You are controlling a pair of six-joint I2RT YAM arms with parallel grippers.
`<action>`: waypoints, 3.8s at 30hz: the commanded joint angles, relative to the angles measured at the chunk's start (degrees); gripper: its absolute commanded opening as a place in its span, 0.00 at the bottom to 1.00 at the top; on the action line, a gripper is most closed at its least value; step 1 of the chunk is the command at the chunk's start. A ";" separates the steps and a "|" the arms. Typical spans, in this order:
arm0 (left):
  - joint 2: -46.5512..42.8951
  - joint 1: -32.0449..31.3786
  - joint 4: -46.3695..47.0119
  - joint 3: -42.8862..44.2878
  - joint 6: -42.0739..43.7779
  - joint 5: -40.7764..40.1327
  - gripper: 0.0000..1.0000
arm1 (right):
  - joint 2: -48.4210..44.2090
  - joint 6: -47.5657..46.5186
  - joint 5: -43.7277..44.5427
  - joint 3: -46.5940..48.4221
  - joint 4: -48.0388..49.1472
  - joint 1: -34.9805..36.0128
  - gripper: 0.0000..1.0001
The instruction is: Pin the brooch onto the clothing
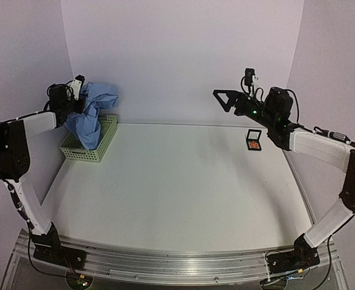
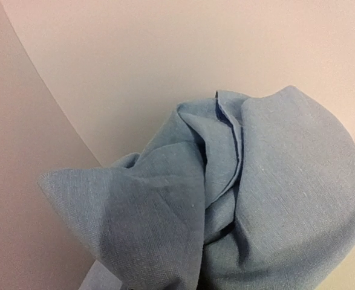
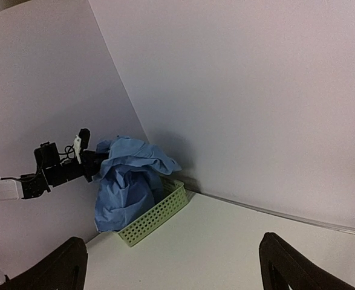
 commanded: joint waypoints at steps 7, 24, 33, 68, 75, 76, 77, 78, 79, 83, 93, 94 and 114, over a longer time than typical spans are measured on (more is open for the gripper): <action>-17.41 -9.00 11.84 3.37 7.83 -0.08 0.00 | 6.67 6.20 -5.47 12.20 1.19 6.96 0.98; -27.03 -37.01 -9.80 -14.67 -4.86 2.08 0.00 | -5.27 23.11 12.90 6.55 -37.51 12.65 0.88; -6.24 -38.21 -16.06 8.26 -12.91 0.60 0.00 | -11.02 29.04 20.69 4.06 -48.16 12.65 0.87; 3.10 -34.51 -51.54 19.36 -11.92 23.33 0.55 | 8.35 27.97 16.17 -6.85 -49.45 12.59 0.56; 15.99 -34.04 -56.64 28.28 -6.58 18.01 0.77 | 14.11 26.70 13.56 -3.98 -48.43 12.83 0.55; 17.08 -33.75 -56.54 28.84 -6.37 17.39 0.78 | 14.53 27.04 12.92 -4.36 -47.90 13.08 0.54; 18.21 -33.44 -56.49 29.81 -6.38 16.82 0.78 | 15.03 27.37 12.28 -4.66 -47.43 13.41 0.54; 19.39 -33.11 -56.53 31.25 -6.52 16.37 0.78 | 15.62 27.63 11.69 -4.81 -47.05 13.81 0.54; 20.47 -32.82 -56.70 32.63 -6.44 16.11 0.78 | 16.18 27.73 11.55 -4.65 -46.77 14.36 0.54; 23.56 -32.64 -56.63 33.78 -3.39 17.50 0.78 | 19.43 28.12 11.57 -3.41 -45.46 15.72 0.54; 26.21 -32.41 -52.99 29.81 1.12 15.79 0.63 | 23.38 26.50 13.82 -1.23 -45.51 15.73 0.24; 26.54 -32.40 -52.71 30.33 1.16 15.89 0.61 | 23.51 26.26 13.71 -0.88 -45.56 15.73 0.20; 19.01 -29.80 -50.31 35.69 -4.06 20.08 0.00 | 9.44 15.55 24.21 9.67 -53.72 9.49 0.00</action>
